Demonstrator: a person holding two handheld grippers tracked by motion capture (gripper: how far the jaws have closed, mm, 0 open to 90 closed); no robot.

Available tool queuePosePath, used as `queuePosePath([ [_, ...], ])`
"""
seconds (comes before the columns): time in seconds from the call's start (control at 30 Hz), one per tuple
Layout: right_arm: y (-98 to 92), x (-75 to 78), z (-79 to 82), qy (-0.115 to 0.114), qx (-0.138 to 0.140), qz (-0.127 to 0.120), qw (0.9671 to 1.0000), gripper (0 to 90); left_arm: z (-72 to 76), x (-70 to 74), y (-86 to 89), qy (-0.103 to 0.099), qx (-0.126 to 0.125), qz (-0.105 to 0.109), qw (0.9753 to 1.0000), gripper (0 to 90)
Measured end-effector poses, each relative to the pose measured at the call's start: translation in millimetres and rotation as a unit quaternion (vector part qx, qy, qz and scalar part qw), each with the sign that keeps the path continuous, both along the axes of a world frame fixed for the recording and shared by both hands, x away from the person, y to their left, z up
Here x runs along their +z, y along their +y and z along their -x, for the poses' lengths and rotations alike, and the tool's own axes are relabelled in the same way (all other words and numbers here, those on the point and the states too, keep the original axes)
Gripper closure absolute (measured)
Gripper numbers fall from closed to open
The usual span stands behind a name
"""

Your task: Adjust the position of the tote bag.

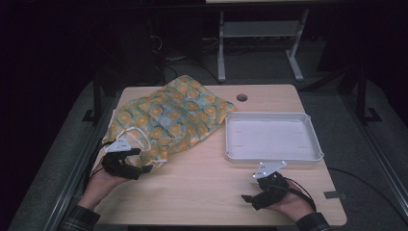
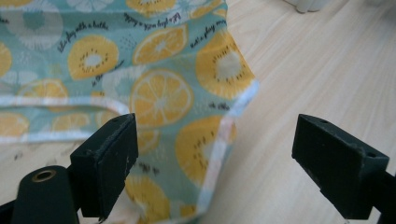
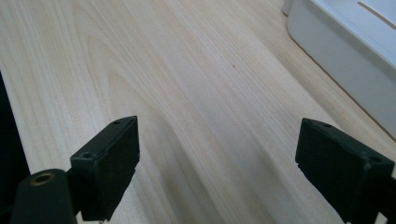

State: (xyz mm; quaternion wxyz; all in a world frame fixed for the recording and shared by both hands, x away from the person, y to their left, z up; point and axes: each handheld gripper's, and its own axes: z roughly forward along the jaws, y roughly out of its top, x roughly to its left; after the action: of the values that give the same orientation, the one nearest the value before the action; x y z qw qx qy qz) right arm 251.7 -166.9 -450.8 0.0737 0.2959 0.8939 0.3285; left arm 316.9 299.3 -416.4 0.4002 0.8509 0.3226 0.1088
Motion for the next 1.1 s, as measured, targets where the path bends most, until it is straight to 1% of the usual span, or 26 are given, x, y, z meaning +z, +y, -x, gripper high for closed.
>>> queuePosePath([
  [0.07,0.0,-0.8,-0.1,0.005,-0.001,-0.002,1.0000,13.1,-2.7,-0.3,-1.9,0.001,-0.002,0.001,1.0000,13.9],
  [0.1,-0.1,-1.0,-0.2,0.005,0.000,-0.001,1.0000,13.1,-7.9,-0.3,-6.6,-0.002,-0.006,-0.003,1.0000,13.9],
  [0.2,-0.1,-1.1,-0.4,0.004,0.001,0.000,1.0000,13.1,-11.8,-0.5,-10.7,-0.003,-0.008,0.000,1.0000,13.9],
  [0.23,-0.5,-1.0,-0.7,0.004,0.001,0.000,1.0000,13.1,-16.3,-1.5,-15.7,-0.003,-0.010,-0.005,0.9999,13.9],
  [0.3,-0.8,-1.3,-0.9,0.003,0.000,0.000,1.0000,13.1,-18.4,-2.7,-18.1,-0.003,-0.011,-0.002,0.9999,13.9],
  [0.33,-1.5,-2.0,-1.1,0.004,0.001,0.001,1.0000,13.1,-22.9,-5.5,-22.4,0.002,-0.014,0.000,0.9999,13.9],
  [0.43,-2.6,-2.6,-1.8,0.005,-0.002,0.002,1.0000,13.1,-28.0,-12.0,-29.1,0.011,-0.016,-0.004,0.9998,14.1],
  [0.47,-3.2,-2.5,-2.0,0.004,-0.002,0.001,1.0000,13.1,-30.0,-14.1,-30.6,0.014,-0.018,-0.013,0.9997,14.2],
  [0.5,-3.8,-2.4,-2.2,0.004,-0.001,0.001,1.0000,13.2,-31.7,-17.3,-32.7,0.014,-0.017,-0.018,0.9996,14.3],
  [0.53,-4.0,-2.4,-2.3,0.004,-0.001,0.001,1.0000,13.2,-31.7,-17.3,-32.7,0.014,-0.017,-0.018,0.9996,14.6],
  [0.57,-4.1,-2.5,-2.3,0.005,-0.002,0.001,1.0000,13.2,-35.3,-22.7,-35.5,0.022,-0.019,-0.028,0.9992,15.5],
  [0.6,-4.1,-2.5,-2.3,0.005,-0.002,0.001,1.0000,13.2,-35.3,-22.7,-35.5,0.022,-0.019,-0.028,0.9992,15.7],
  [0.63,-4.1,-2.9,-2.5,0.005,-0.002,0.003,1.0000,13.2,-38.1,-28.4,-38.6,0.027,-0.019,-0.039,0.9987,16.0],
  [0.67,-4.0,-3.0,-2.3,0.006,-0.002,0.003,1.0000,13.2,-38.1,-28.4,-38.6,0.027,-0.019,-0.039,0.9987,17.2],
  [0.7,-3.9,-3.2,-2.2,0.006,-0.001,0.003,1.0000,13.2,-39.9,-33.7,-41.0,0.031,-0.017,-0.053,0.9980,18.4],
  [0.73,-3.9,-3.2,-2.2,0.006,-0.001,0.003,1.0000,13.2,-39.9,-33.7,-41.0,0.031,-0.017,-0.053,0.9980,19.7],
  [0.77,-3.9,-3.4,-1.9,0.007,-0.001,0.003,1.0000,13.4,-42.3,-38.6,-41.9,0.038,-0.020,-0.059,0.9974,21.5],
  [0.8,-3.9,-3.5,-1.6,0.007,-0.003,0.003,1.0000,13.4,-42.3,-38.6,-41.9,0.038,-0.020,-0.059,0.9974,23.8],
  [0.83,-4.1,-3.7,-1.5,0.005,-0.003,0.004,1.0000,13.5,-43.0,-42.8,-42.8,0.045,-0.014,-0.064,0.9968,26.9],
  [0.87,-4.4,-3.9,-1.5,0.004,-0.004,0.004,1.0000,13.6,-43.7,-44.1,-42.9,0.045,-0.014,-0.069,0.9965,30.0],
  [0.9,-4.8,-3.9,-1.5,0.005,-0.005,0.004,1.0000,13.6,-43.7,-44.1,-42.9,0.045,-0.014,-0.069,0.9965,32.9],
  [0.97,-5.5,-3.5,-1.6,0.003,-0.007,0.005,1.0000,13.7,-44.4,-43.8,-41.4,0.040,-0.004,-0.068,0.9969,41.8],
  [1.0,-5.7,-3.5,-1.7,0.002,-0.007,0.006,1.0000,13.7,-44.1,-43.3,-41.2,0.042,0.000,-0.068,0.9968,46.2],
  [1.1,-6.0,-3.8,-1.5,0.002,-0.007,0.005,1.0000,13.8,-44.3,-42.1,-40.4,0.039,0.002,-0.073,0.9966,61.9],
])
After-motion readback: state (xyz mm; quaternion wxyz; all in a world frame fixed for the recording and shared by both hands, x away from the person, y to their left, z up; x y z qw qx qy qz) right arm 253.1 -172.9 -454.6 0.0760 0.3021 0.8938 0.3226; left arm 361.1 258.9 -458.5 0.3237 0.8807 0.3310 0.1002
